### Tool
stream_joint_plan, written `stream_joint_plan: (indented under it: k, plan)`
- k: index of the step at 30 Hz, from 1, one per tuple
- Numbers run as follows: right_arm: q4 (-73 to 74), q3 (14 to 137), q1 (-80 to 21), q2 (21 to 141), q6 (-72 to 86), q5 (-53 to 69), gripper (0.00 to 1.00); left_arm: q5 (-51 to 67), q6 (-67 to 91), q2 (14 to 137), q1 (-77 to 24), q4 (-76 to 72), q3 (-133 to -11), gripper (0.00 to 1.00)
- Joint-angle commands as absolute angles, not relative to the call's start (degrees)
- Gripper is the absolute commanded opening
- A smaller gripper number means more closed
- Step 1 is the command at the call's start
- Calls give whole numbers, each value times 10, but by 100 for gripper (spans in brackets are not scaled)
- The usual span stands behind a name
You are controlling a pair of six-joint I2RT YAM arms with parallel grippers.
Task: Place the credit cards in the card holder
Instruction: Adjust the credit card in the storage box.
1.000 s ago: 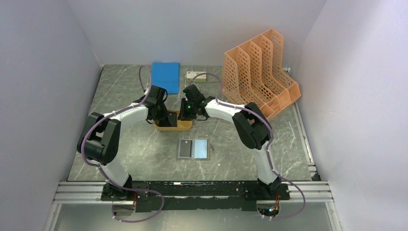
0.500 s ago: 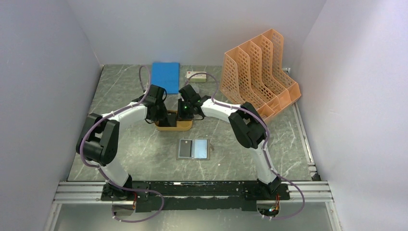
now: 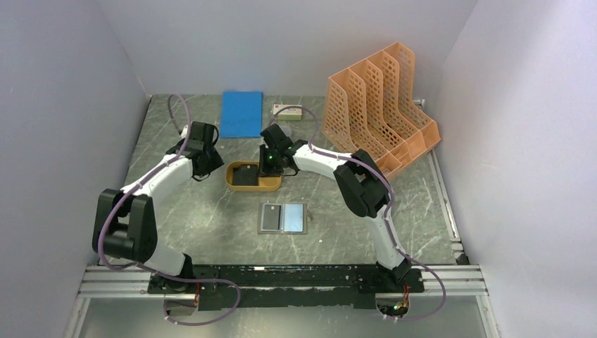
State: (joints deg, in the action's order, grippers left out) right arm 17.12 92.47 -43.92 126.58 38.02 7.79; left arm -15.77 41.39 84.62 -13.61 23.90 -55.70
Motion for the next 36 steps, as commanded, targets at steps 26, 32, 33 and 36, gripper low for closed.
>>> stream_joint_plan:
  k: [26, 32, 33, 36]
  plan:
    - [179, 982, -466, 1315, 410, 110, 23, -37, 428, 960, -120, 190, -506, 36]
    - [196, 964, -461, 1271, 390, 69, 25, -77, 421, 909, -112, 224, -522, 41]
    - [199, 963, -459, 1264, 387, 63, 25, -84, 421, 898, -110, 231, -526, 42]
    - [206, 958, -453, 1245, 380, 53, 27, -96, 416, 873, -109, 246, -546, 45]
